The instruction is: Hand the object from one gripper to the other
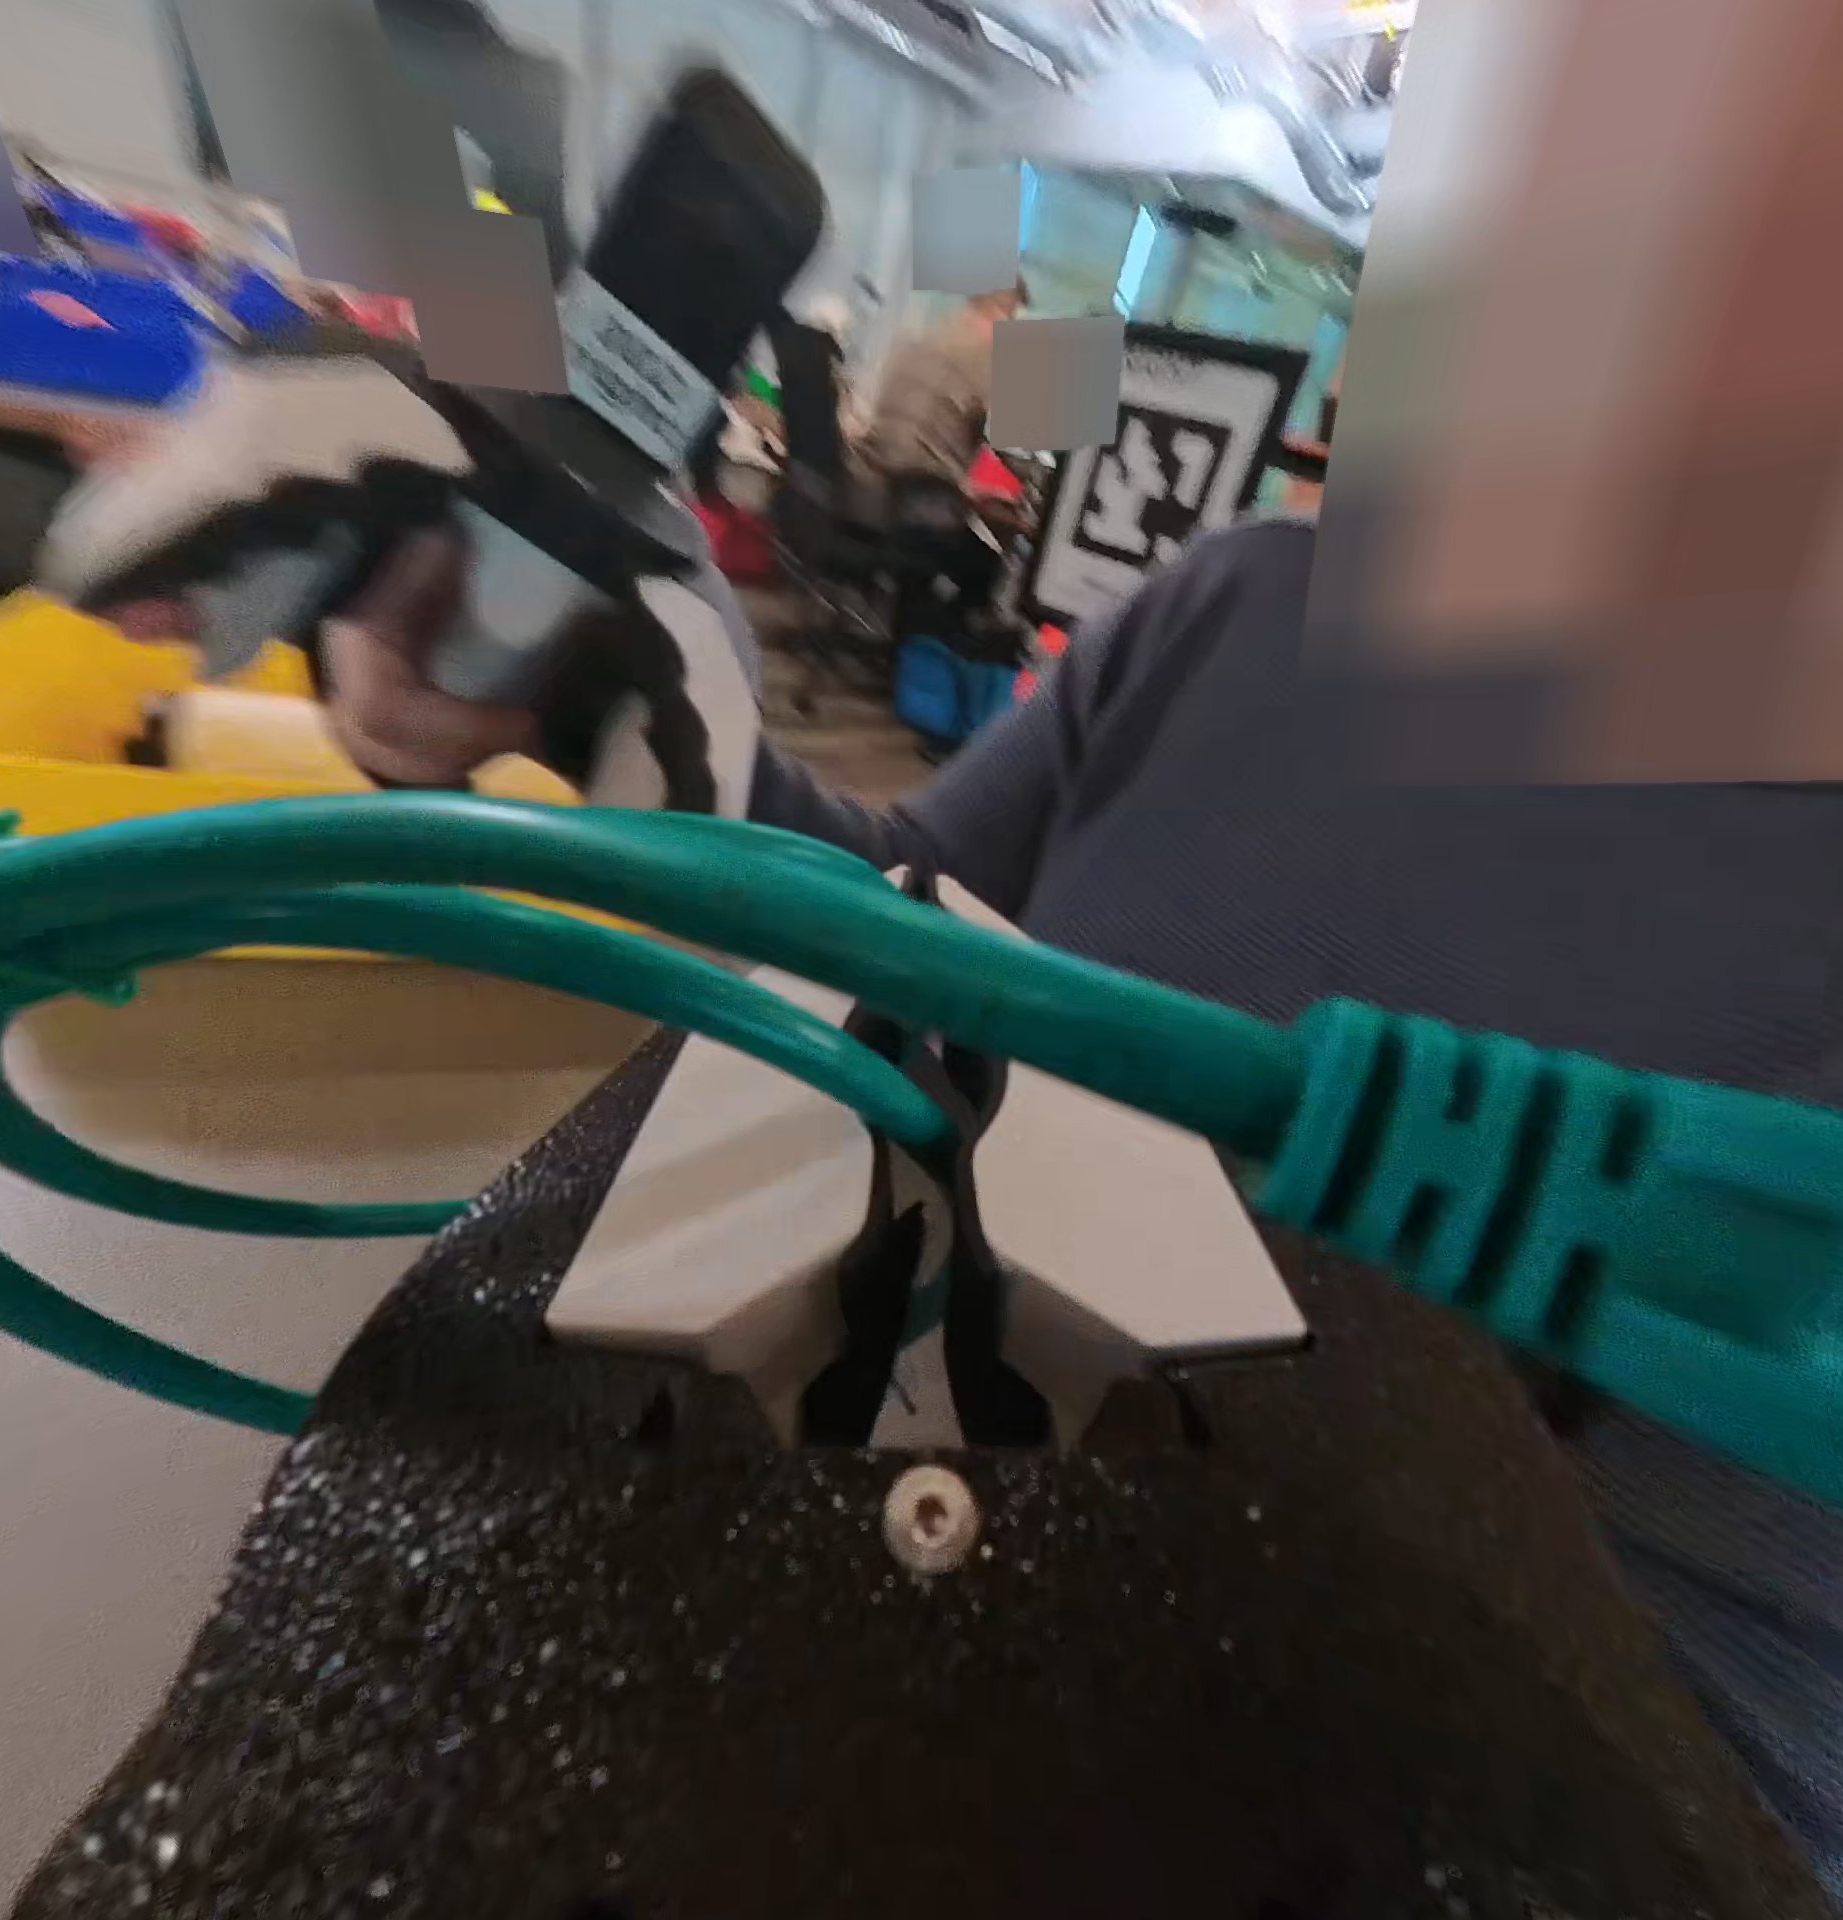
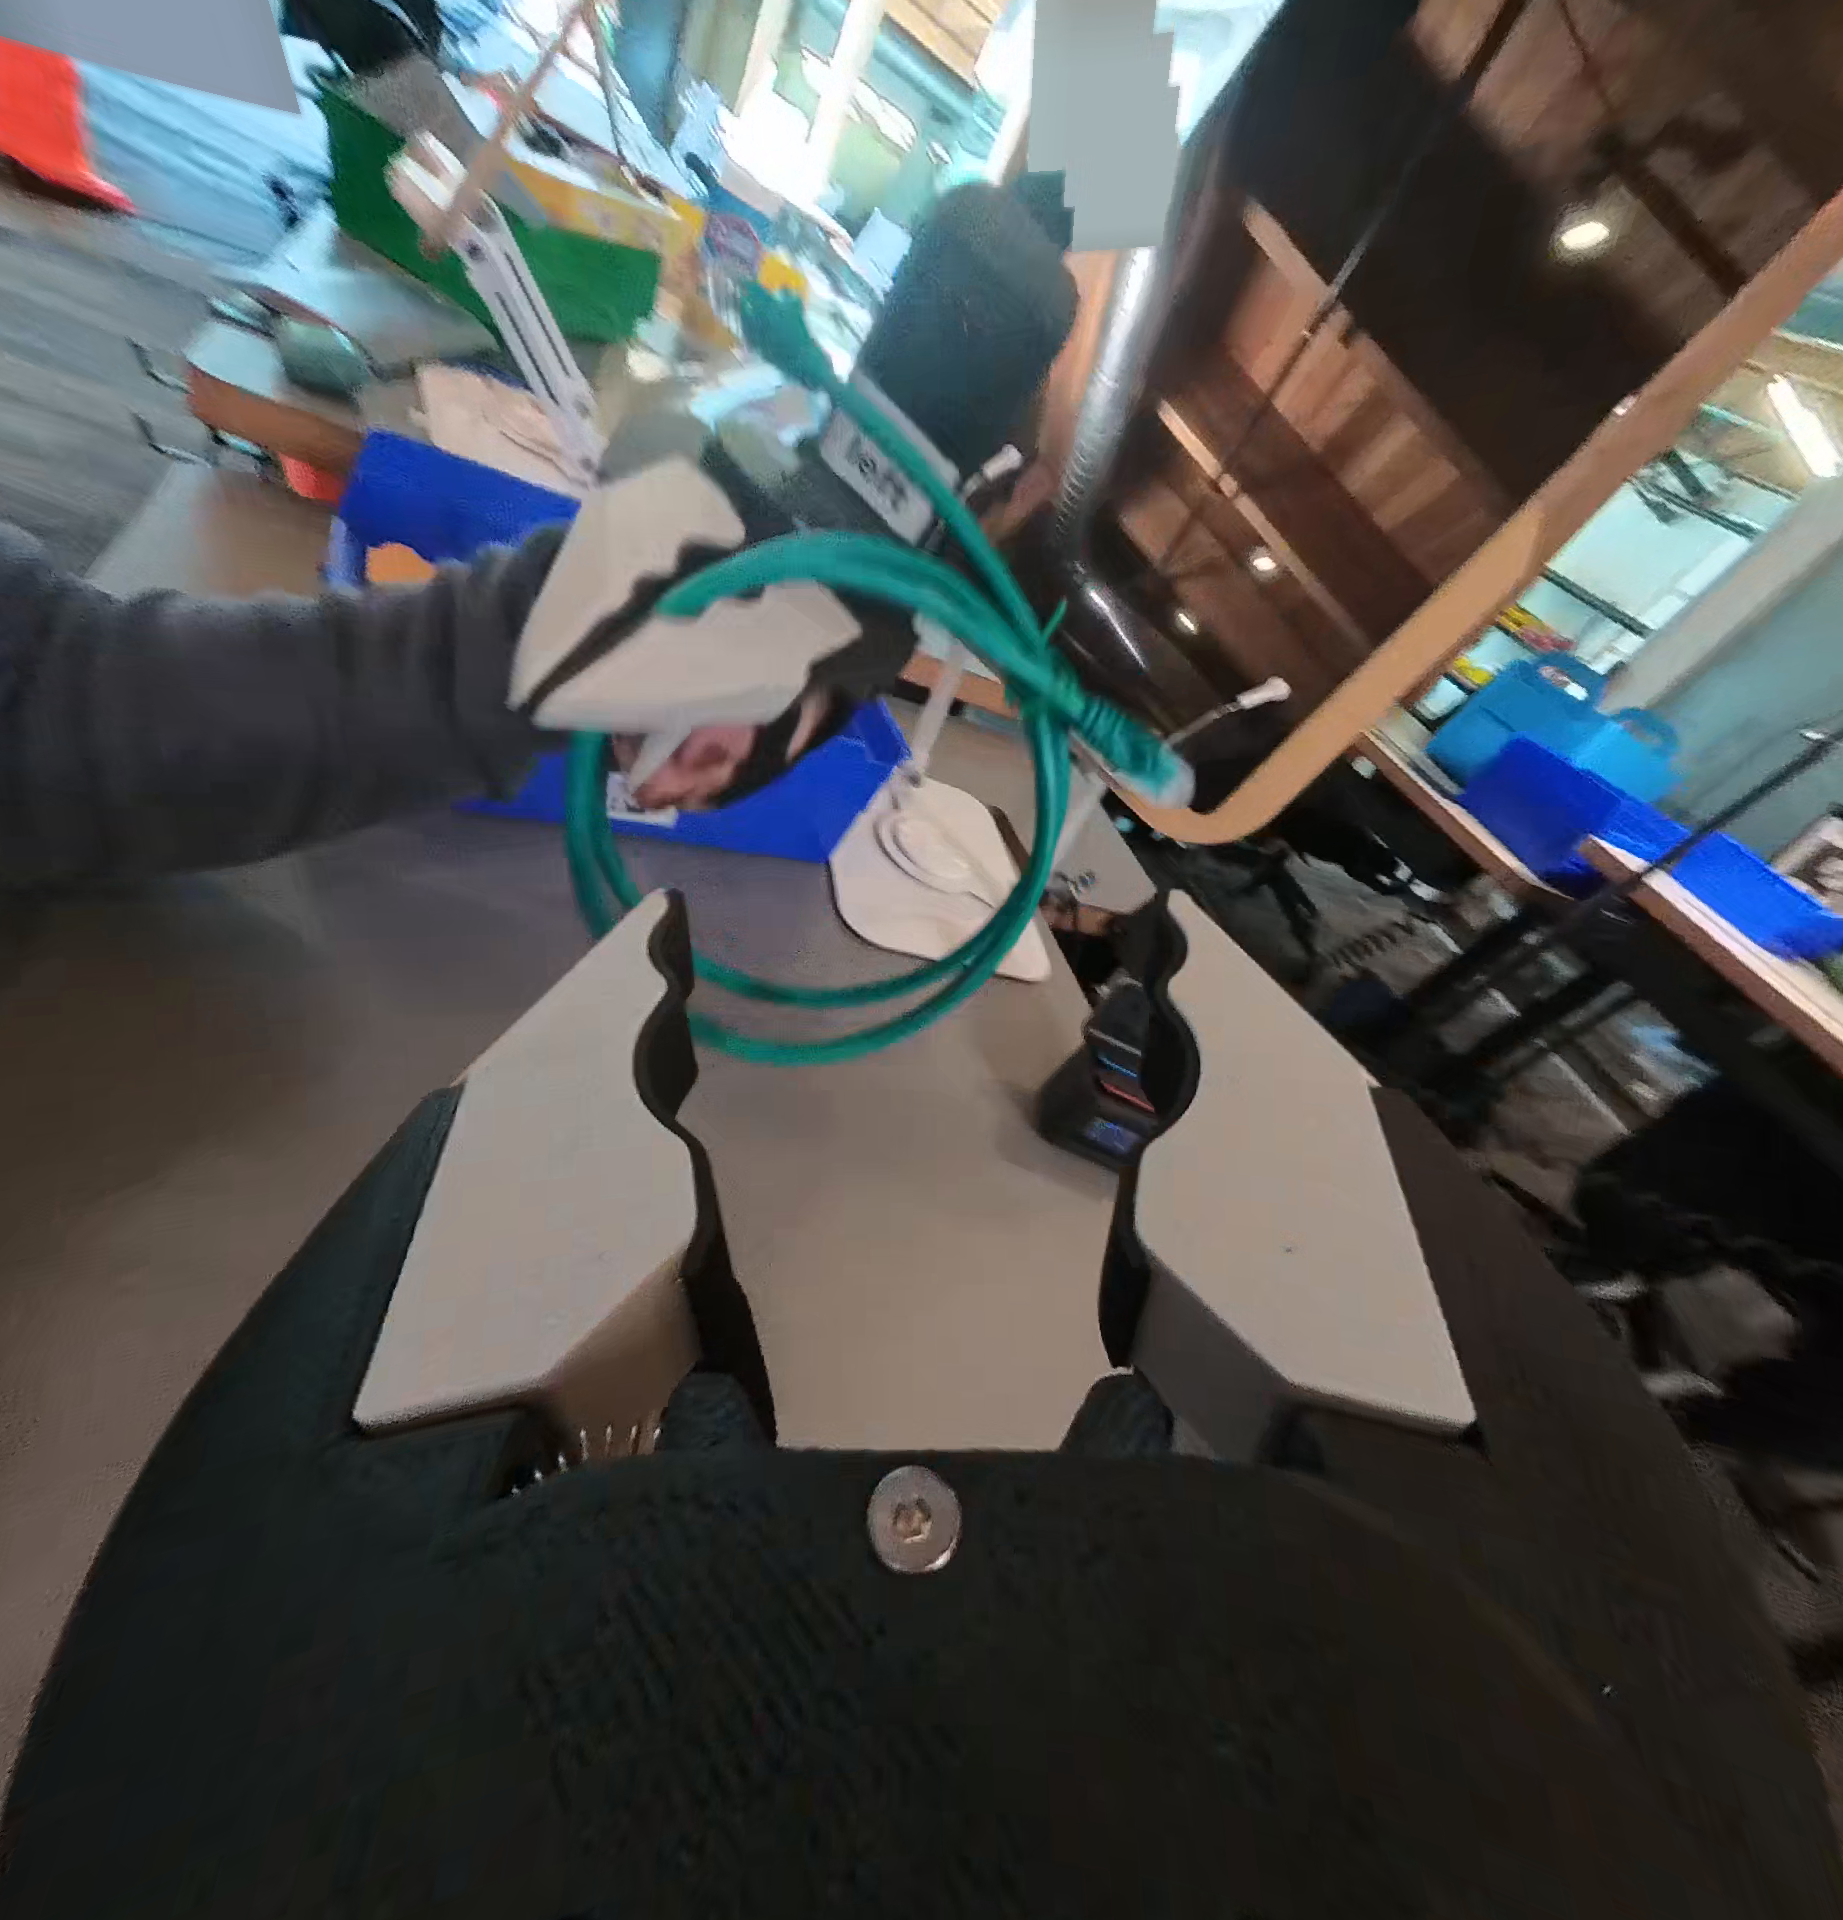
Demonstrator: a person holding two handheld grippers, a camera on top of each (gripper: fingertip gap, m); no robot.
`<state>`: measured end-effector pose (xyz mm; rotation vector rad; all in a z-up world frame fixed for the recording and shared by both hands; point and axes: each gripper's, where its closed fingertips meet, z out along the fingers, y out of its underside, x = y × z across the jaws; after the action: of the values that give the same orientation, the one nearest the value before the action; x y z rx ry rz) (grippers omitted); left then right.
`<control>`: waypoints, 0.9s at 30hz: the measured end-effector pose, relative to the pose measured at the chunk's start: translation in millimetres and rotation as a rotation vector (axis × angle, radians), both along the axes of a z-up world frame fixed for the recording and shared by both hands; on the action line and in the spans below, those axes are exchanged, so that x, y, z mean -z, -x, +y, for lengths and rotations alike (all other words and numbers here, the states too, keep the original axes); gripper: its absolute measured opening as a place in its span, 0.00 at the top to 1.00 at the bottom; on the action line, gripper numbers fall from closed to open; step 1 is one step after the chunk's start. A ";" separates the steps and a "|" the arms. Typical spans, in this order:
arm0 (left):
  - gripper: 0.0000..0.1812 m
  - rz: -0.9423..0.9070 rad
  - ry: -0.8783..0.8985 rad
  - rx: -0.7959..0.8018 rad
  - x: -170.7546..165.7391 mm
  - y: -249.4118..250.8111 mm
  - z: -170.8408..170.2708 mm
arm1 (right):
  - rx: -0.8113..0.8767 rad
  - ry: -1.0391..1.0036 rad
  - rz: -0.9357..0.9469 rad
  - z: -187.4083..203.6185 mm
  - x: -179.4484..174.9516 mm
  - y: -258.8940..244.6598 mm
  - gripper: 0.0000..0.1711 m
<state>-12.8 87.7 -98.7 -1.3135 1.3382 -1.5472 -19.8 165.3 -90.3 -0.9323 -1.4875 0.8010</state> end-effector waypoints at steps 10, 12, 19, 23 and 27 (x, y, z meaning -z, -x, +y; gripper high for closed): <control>1.00 0.403 0.153 0.400 72.3 -22.3 -62.4 | -0.267 0.149 -0.259 -41.7 47.3 1.4 0.63; 1.00 0.410 0.160 0.401 73.9 -24.2 -62.1 | -0.318 0.145 -0.315 -50.4 55.2 -2.1 0.76; 0.89 0.201 0.101 0.149 39.2 -24.6 -18.7 | -0.150 0.006 -0.239 -27.0 33.3 -7.5 0.95; 0.60 0.096 -0.029 -0.241 17.9 -17.2 43.9 | -0.004 -0.053 -0.163 -8.0 11.7 -22.9 0.96; 0.40 -0.189 -0.164 -0.644 -36.4 20.6 93.2 | 0.210 -0.096 -0.059 14.8 -19.6 -57.8 0.95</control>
<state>-33.4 180.9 -62.2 -1.2870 0.7901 -1.0579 38.0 180.1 -70.7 -1.0273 -1.4374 0.5492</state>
